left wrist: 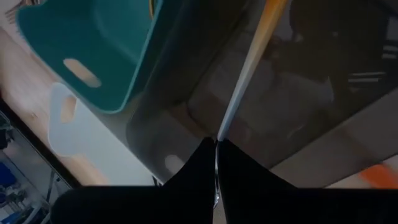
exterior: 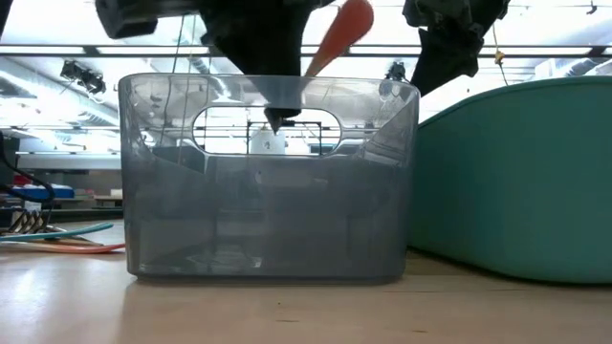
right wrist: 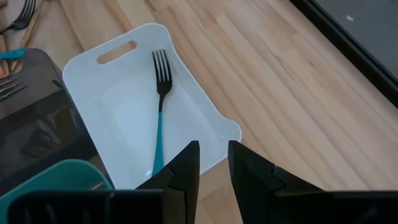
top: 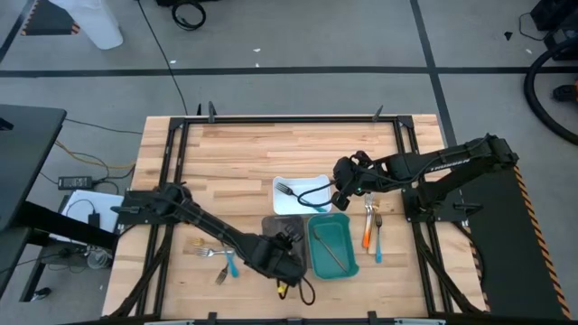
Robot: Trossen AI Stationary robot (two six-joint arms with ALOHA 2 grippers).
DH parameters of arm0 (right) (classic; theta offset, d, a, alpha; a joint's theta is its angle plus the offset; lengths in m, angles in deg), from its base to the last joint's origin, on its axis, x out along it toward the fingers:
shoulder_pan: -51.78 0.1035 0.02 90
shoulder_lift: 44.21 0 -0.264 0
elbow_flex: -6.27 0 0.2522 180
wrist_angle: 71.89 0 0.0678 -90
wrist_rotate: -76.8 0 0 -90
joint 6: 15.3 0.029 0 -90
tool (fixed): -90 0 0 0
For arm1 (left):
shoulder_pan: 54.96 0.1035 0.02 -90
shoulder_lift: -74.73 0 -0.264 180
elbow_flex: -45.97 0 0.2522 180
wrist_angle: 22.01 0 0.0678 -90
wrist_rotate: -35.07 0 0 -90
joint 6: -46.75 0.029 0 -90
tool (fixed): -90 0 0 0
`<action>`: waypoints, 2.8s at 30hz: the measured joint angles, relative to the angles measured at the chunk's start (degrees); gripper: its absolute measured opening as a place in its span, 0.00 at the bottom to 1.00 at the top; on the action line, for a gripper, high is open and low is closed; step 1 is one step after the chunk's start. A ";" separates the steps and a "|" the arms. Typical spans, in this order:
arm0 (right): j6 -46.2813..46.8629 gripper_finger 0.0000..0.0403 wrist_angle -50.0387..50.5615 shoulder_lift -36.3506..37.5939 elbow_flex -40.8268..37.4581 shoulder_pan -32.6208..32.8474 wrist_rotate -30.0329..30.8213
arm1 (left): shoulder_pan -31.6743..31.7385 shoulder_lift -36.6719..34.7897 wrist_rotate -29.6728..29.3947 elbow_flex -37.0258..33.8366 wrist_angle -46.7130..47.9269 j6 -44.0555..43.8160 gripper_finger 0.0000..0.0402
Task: Sort silverware by color (type)
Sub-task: Put the orange fork into the black bin, then put the blue fork into the white bin
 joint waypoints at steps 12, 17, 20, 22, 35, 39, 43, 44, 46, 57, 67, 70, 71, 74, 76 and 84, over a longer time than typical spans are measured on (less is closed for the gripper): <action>-0.48 0.24 -1.50 0.00 0.00 0.00 0.11 | 1.94 0.00 10.71 0.00 -0.07 -13.81 0.03; -1.88 0.24 -3.04 0.00 0.00 0.00 0.10 | 2.76 -0.03 12.89 0.00 -0.09 -16.38 0.03; -2.44 0.24 -3.04 0.00 0.00 0.00 0.11 | 3.04 -0.04 14.25 0.00 -0.09 -17.26 0.03; -2.58 0.24 -3.04 0.00 0.00 0.00 0.11 | 3.29 -0.04 14.57 0.00 -0.09 -17.71 0.03; -2.80 0.24 -3.45 0.02 0.02 0.00 0.09 | 4.30 3.82 15.05 -0.11 3.46 -17.71 0.03; -2.93 0.24 -3.41 0.02 0.02 0.00 0.09 | 4.34 3.96 15.05 -0.11 3.65 -17.46 0.04; -3.00 0.24 -3.43 0.02 0.02 -0.01 0.09 | 4.34 3.96 15.06 -0.11 3.22 -17.36 0.07; -3.00 0.24 -3.45 0.02 0.02 0.00 0.09 | 4.34 3.96 15.16 -0.11 3.26 -17.25 0.09; -3.00 0.24 -3.43 0.02 0.02 0.00 0.09 | 4.34 3.96 16.15 -0.11 3.11 -17.19 0.13; -3.00 0.24 -3.41 0.02 0.02 0.00 0.09 | 3.67 2.70 12.08 -0.11 6.29 -18.03 0.24; -3.02 0.24 -3.85 0.02 0.02 0.00 0.09 | 2.24 -4.78 7.28 -0.02 8.07 -21.60 0.23; -3.00 0.24 -3.82 0.02 0.02 0.00 0.09 | 1.58 -6.97 7.39 -0.25 8.90 -21.80 0.23; -2.98 0.24 -3.84 0.02 0.02 0.00 0.09 | 1.39 -7.77 7.63 -0.44 8.98 -21.96 0.23; -2.84 0.24 -3.87 0.02 0.04 0.02 0.07 | 0.27 -10.35 7.92 -3.28 8.81 -23.46 0.23; -2.85 0.24 -4.00 0.02 0.04 0.02 0.07 | -0.48 -11.73 8.43 -6.01 8.93 -24.74 0.23; -3.28 0.24 -4.28 0.02 0.04 0.02 0.08 | -3.05 -16.62 11.23 -16.70 8.97 -28.29 0.23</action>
